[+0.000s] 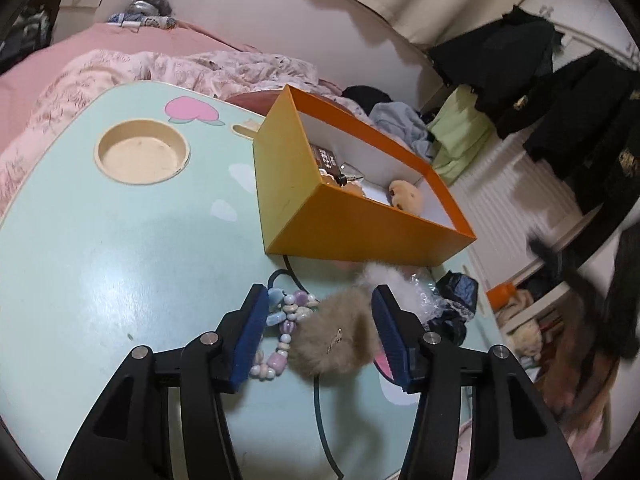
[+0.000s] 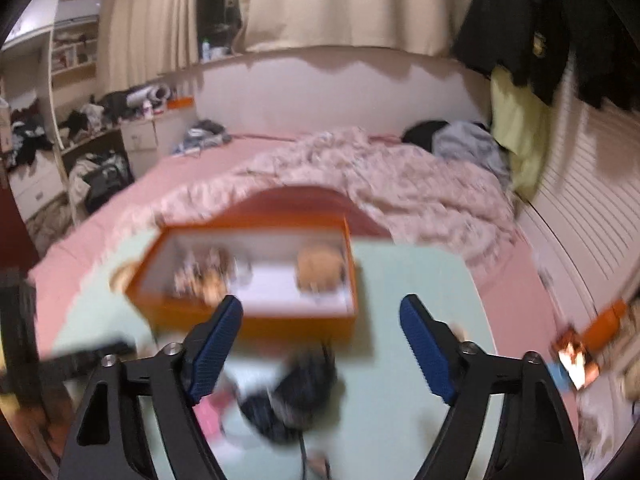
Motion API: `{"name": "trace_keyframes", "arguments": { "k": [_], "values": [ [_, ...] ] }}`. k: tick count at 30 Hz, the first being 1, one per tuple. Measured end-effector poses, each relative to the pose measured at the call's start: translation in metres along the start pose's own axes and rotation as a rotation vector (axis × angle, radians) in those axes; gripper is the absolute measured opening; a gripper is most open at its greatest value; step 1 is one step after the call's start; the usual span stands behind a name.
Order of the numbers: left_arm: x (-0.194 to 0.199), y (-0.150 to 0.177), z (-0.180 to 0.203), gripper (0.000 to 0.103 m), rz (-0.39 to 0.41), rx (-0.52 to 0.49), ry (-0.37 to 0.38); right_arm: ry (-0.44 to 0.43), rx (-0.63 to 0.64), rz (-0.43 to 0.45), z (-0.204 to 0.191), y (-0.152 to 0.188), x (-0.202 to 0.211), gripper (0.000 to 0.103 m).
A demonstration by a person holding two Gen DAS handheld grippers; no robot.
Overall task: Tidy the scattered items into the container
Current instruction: 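Grasp the tan plush ball in the box with the right gripper, place on table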
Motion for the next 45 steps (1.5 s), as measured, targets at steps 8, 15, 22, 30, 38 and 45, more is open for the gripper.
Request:
{"name": "trace_keyframes", "arguments": {
  "k": [8, 15, 22, 30, 38, 45],
  "values": [
    [0.015, 0.002, -0.009, 0.060, 0.093, 0.051, 0.025, 0.161, 0.073, -0.328, -0.018, -0.024, -0.132, 0.040],
    [0.012, 0.005, -0.011, 0.060, 0.087, 0.067, 0.050, 0.298, 0.077, -0.449, -0.009, 0.000, -0.179, 0.040],
    [0.012, 0.005, -0.013, 0.060, 0.092, 0.080, 0.059, 0.058, -0.036, -0.498, -0.027, -0.004, -0.159, 0.038],
    [0.012, 0.005, -0.012, 0.060, 0.091, 0.079, 0.059, 0.051, 0.004, -0.525, -0.038, -0.001, -0.168, 0.063],
    [0.014, 0.006, -0.013, 0.060, 0.094, 0.082, 0.061, 0.126, 0.024, -0.580, -0.042, 0.024, -0.188, 0.031],
    [0.013, 0.006, -0.014, 0.060, 0.087, 0.080, 0.053, 0.043, -0.040, -0.432, -0.038, -0.002, -0.146, 0.031]
  ]
}}
Point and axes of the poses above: each gripper's, at about its wrist camera, not at the fingertips, and x roughly against the way its jaws point, z to its right, y to its underside, the point moved 7 cm from there along -x, roughly the way its jaws point, and after that the axes turned 11 degrees about -x, right-handed, at the moved point
